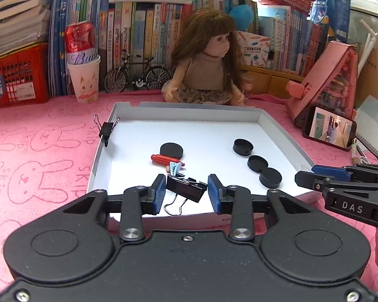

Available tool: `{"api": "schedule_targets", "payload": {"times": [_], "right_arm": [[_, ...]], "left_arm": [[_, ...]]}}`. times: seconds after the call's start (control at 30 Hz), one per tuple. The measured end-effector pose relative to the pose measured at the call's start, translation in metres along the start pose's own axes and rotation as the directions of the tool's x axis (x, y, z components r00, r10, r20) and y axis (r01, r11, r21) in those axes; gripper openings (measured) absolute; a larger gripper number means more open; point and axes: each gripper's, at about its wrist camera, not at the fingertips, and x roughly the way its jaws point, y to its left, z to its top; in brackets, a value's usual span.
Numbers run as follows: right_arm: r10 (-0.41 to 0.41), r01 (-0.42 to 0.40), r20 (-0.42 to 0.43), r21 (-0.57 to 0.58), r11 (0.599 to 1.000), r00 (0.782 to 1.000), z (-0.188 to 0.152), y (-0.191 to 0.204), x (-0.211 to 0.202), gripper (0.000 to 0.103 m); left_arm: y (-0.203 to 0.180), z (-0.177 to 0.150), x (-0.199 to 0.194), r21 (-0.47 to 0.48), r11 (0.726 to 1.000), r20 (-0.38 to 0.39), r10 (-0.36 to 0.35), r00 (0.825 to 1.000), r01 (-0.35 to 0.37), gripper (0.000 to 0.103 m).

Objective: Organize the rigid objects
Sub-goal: 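Carry binder clip and glass dome into the tray and open both tools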

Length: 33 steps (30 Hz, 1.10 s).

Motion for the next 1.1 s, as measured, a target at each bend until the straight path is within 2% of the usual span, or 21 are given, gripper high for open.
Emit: {"api": "schedule_targets", "payload": {"times": [0.1,0.3,0.5,0.63,1.0,1.1], "right_arm": [[0.02,-0.019,-0.029,0.034,0.999,0.999,0.003,-0.003,0.007,0.039],[0.004,0.004,-0.17,0.049,0.999,0.985,0.02,-0.002,0.027,0.039],[0.005,0.006,-0.302,0.037,0.999,0.953,0.029,0.003,0.052,0.039],[0.0,0.012,-0.291,0.037,0.999,0.957,0.029,0.006,0.057,0.039],[-0.002,0.017,-0.209,0.068,0.998,0.978,0.031,0.004,0.071,0.039],[0.011,0.004,-0.194,0.076,0.997,0.981,0.031,0.003,0.07,0.042]], "left_arm": [[0.003,0.0,0.007,-0.017,1.0,-0.019,0.001,1.0,-0.002,0.034],[0.008,0.001,0.022,-0.06,0.998,-0.074,-0.016,0.997,0.012,0.034],[0.011,0.002,0.034,-0.089,0.996,-0.103,-0.021,0.994,0.011,0.034],[0.009,0.002,0.037,-0.089,0.996,-0.105,-0.028,0.994,0.018,0.034],[0.009,0.007,0.054,-0.101,0.995,-0.086,0.018,0.996,-0.027,0.035],[0.01,0.008,0.055,-0.099,0.995,-0.087,0.018,0.996,-0.026,0.035]]}}
